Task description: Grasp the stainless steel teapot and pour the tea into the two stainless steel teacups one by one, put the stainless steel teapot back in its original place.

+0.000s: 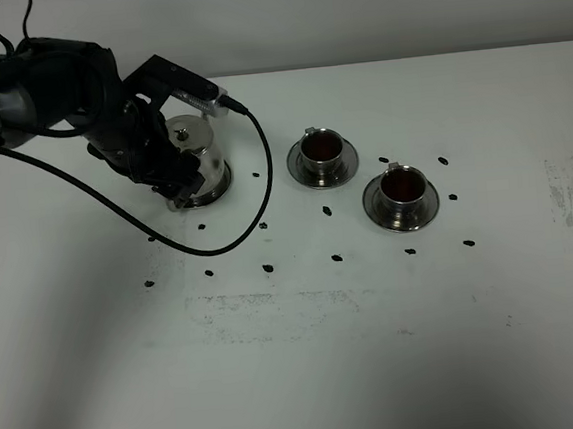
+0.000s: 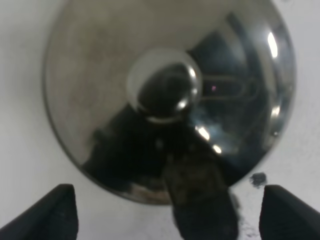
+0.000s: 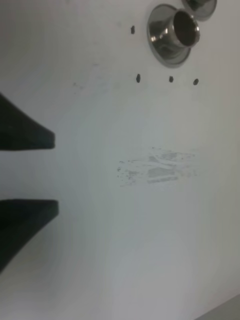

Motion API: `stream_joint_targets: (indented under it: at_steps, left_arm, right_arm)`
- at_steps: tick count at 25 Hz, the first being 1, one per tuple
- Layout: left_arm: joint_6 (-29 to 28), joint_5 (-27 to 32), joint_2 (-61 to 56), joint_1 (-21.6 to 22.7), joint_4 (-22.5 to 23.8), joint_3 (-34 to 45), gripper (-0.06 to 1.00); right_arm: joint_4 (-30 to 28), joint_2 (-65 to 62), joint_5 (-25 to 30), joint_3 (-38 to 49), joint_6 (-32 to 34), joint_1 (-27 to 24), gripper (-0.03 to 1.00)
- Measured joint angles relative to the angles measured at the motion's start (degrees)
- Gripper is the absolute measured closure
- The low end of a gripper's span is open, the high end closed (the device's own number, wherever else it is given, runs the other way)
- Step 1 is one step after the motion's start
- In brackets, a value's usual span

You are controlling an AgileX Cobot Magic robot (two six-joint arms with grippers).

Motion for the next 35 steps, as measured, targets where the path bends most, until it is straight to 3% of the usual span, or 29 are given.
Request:
stream_joint_targets:
  at_steps: [13,19,22,28,35]
  left_arm:
    - [0.00,9.64,-17.45,-1.73,-1.66,0.00,0.23]
    - [0.00,10.78,-25.14,-1.73,-1.67,0.00,0.23]
    - [-0.45,15.01,-26.62,-1.73,-1.23,0.00,0.23]
    - [-11.59,29.12,-31.44,-0.10,-1.23,0.00,0.23]
    - [-15.96,29.16,-45.37,-0.09,1.94,4.94,0.23]
  right_arm:
    - [0.00,0.00,0.00,0.00,0.00,0.00,0.73]
    - [0.00,0.00,0.00,0.00,0.00,0.00,0.73]
    - [0.00,0.00,0.00,0.00,0.00,0.00,0.73]
    - [0.00,0.00,0.00,0.00,0.00,0.00,0.73]
    - [0.00,0.00,0.00,0.00,0.00,0.00,0.73]
